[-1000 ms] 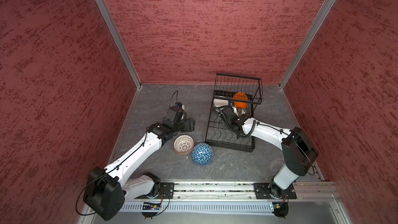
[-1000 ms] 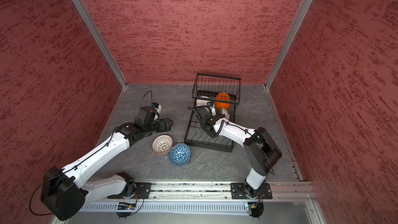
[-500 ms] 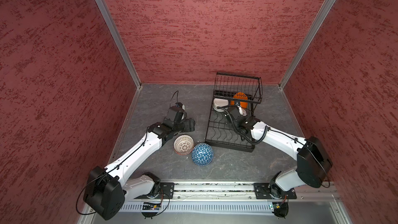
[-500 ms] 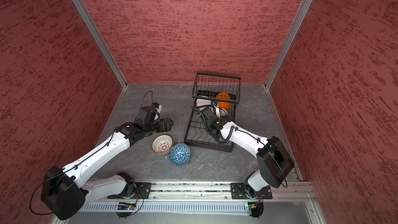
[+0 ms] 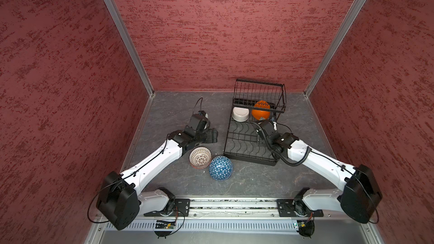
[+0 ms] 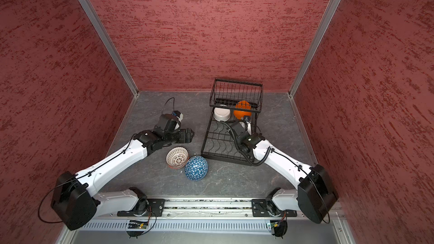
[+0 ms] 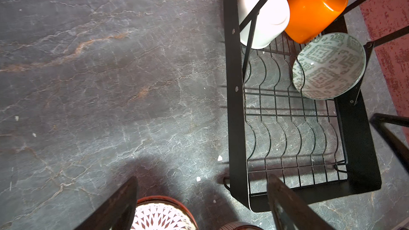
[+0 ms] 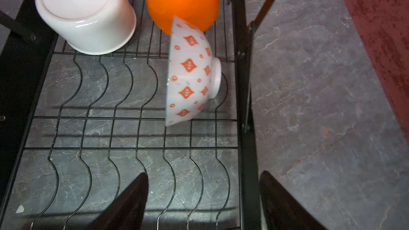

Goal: Load the bowls into the dish rack
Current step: 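Open the right gripper and draw it back from the green-patterned bowl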

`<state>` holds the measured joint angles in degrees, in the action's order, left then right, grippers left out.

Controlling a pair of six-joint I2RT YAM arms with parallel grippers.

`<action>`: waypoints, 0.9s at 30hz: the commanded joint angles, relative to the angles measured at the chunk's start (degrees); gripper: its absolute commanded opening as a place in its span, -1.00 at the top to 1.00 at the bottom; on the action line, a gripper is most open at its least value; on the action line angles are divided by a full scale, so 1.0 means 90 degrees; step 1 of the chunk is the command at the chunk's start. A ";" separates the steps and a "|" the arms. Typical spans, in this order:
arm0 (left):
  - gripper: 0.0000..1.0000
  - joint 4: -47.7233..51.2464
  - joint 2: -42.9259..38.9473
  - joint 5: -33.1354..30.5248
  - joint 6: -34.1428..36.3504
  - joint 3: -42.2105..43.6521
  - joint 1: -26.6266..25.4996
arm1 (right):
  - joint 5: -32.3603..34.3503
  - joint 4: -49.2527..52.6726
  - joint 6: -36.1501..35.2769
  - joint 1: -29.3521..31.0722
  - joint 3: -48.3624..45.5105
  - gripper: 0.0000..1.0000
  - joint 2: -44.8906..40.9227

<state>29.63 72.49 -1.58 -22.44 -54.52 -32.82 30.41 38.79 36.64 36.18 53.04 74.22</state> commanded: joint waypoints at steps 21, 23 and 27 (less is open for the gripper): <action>-0.80 -0.0088 0.0326 -0.0124 0.0079 -0.0451 -0.0384 | -0.1831 -0.0633 -0.0218 -0.2167 -0.0867 0.31 -0.0195; -0.81 -0.0083 0.0336 -0.0128 0.0079 -0.0445 -0.0384 | -0.1936 -0.0683 -0.0243 -0.2181 -0.0917 0.29 -0.0250; -0.80 -0.0092 0.0368 -0.0117 0.0078 -0.0445 -0.0382 | -0.2132 -0.0694 -0.0280 -0.2190 -0.0987 0.27 -0.0236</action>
<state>29.32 75.48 -1.87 -22.41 -57.04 -36.07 13.69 34.37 34.65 16.86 44.88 72.90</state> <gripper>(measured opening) 0.902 0.366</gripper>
